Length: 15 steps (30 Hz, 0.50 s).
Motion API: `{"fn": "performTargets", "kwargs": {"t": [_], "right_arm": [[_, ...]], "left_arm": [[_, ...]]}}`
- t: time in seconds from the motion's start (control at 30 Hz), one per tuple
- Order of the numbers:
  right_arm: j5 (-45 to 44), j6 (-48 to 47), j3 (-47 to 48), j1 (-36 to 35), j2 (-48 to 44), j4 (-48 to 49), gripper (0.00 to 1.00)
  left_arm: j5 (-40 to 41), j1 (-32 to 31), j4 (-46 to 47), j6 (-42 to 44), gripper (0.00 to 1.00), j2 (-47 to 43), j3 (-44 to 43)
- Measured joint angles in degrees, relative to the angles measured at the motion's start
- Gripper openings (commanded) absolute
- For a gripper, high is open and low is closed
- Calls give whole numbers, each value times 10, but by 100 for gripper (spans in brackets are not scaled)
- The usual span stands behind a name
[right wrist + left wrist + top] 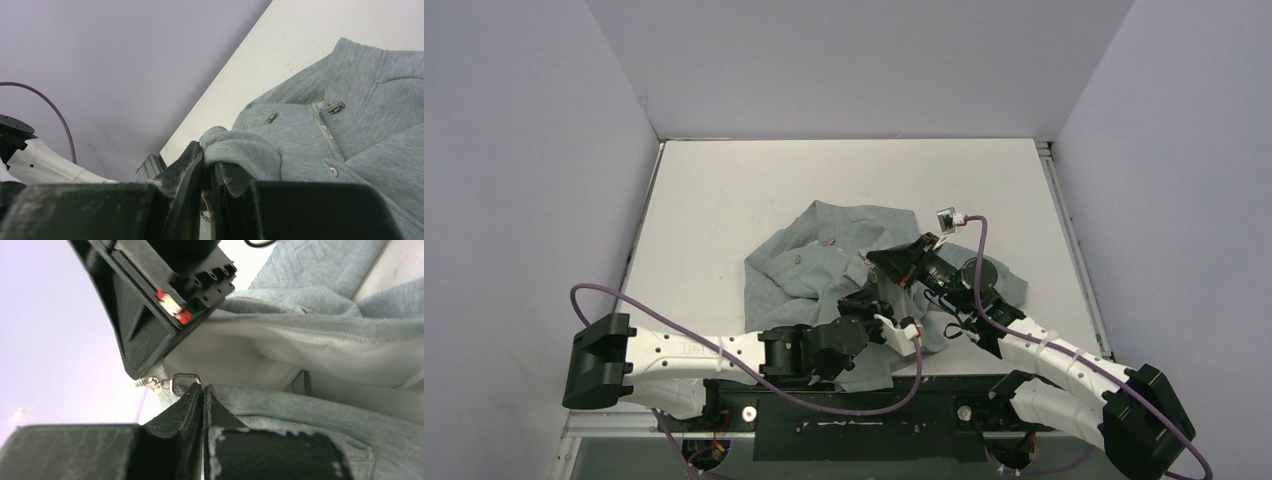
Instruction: Zip up the jacket
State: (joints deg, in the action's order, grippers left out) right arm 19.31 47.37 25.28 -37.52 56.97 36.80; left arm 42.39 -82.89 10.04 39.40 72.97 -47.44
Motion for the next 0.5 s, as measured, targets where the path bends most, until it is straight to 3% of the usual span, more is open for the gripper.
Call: {"fn": "performTargets", "kwargs": {"t": [0.5], "right_arm": [[0, 1, 0, 0, 3, 4, 0]], "left_arm": [[-134, 112, -4, -160, 0, -83, -5]]}}
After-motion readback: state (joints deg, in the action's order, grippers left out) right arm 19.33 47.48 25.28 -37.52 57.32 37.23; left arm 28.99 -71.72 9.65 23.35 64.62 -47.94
